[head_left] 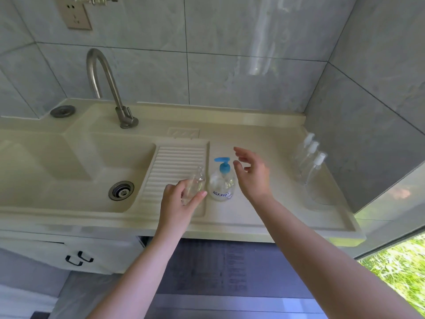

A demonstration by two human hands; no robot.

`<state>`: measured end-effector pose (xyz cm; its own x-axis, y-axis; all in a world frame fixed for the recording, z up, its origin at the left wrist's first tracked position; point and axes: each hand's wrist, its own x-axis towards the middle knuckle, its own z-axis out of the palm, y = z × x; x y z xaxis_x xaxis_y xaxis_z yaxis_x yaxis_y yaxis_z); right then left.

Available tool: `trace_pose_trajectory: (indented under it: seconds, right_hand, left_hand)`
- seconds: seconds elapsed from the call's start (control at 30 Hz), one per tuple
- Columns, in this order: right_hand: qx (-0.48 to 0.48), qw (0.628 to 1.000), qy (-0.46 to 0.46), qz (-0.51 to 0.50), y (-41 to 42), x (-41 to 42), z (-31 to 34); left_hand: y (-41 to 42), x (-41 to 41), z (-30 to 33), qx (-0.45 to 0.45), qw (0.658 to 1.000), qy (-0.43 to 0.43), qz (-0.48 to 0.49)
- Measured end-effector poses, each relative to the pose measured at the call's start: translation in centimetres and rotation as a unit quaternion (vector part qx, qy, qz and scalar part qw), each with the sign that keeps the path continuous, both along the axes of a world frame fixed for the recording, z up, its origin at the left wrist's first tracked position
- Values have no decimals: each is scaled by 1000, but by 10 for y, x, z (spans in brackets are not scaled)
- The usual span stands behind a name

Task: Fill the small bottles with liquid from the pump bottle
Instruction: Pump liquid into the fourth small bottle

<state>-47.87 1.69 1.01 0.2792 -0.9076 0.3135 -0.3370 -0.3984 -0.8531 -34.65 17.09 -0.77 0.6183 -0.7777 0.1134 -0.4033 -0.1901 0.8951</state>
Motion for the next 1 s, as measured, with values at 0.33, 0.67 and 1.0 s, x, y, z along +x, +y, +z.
trace_pose_trajectory:
  seconds: [0.33,0.67,1.0]
  right_hand:
    - [165,986,-1,31,-39,27,15]
    - [268,963,-19,-4,-44,41,-1]
    - [326,945,-34,13,-27,34,-2]
  left_hand:
    - [-42,26,-20,-6,1000,-16,-8]
    - [-71,40,-31,25,998,-51,-29]
    - [-75,42,-27,16,997,-68,-44]
